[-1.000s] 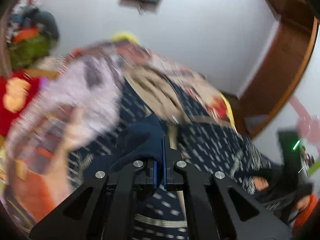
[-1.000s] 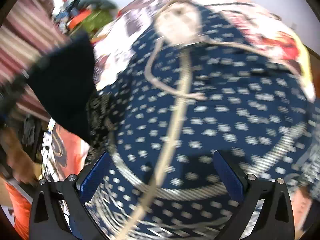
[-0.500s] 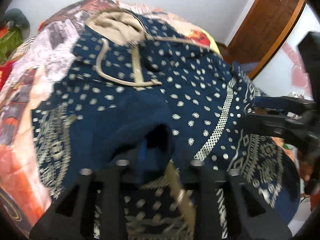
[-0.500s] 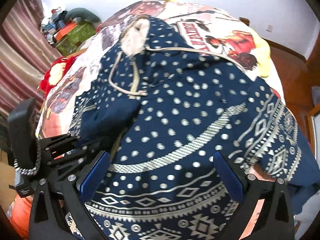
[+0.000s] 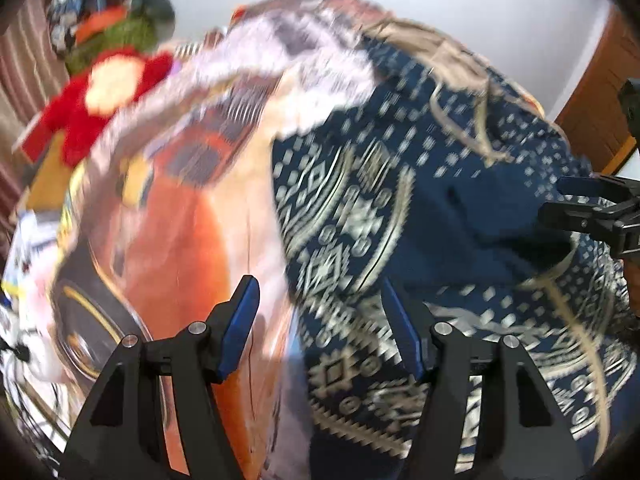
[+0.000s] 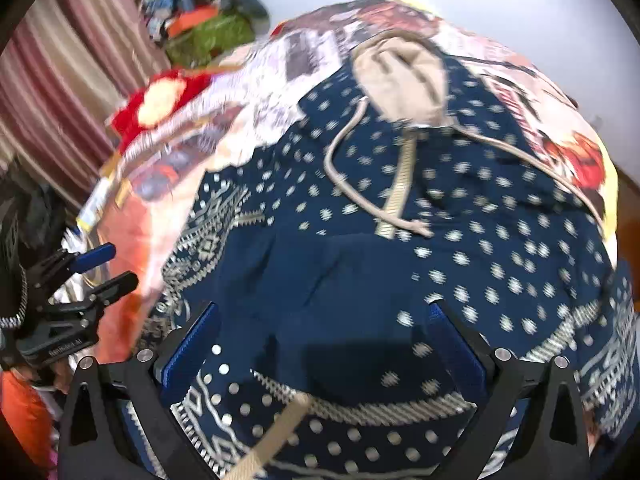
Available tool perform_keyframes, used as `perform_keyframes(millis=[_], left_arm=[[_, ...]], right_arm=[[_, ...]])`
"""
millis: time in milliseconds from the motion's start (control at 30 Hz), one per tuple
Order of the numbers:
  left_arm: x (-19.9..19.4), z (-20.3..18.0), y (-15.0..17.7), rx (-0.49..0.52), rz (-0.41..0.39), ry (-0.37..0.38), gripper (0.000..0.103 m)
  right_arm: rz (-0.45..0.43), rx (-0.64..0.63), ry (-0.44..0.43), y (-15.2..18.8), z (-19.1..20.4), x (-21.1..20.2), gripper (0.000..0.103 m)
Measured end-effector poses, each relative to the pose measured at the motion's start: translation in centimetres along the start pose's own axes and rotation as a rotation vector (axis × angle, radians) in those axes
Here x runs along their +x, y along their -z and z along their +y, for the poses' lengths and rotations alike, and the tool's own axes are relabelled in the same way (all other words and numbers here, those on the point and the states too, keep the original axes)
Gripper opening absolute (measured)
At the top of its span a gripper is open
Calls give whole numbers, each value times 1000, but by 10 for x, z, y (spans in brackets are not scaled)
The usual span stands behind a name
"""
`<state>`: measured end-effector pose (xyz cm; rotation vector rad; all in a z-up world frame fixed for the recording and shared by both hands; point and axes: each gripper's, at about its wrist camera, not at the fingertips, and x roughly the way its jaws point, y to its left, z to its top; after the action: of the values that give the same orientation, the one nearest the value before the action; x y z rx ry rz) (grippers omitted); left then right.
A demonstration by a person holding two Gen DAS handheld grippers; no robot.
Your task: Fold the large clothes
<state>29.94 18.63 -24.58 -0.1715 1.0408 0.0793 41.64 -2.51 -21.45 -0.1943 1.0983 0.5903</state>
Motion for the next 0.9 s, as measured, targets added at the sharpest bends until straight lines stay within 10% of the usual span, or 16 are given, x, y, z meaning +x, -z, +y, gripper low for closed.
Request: perform_keyframes(millis=[233,533,900], left_arm=[[34,3,28,-8,84,15,63],[40,10,32,-54,84,31,63],[32,3,33,-34,95,-26,63]], right_arm=[[177,-193,83,16,36,65,75],[109,-153,113,5,29,65,26],[-69,38,143,4,-30,4,16]])
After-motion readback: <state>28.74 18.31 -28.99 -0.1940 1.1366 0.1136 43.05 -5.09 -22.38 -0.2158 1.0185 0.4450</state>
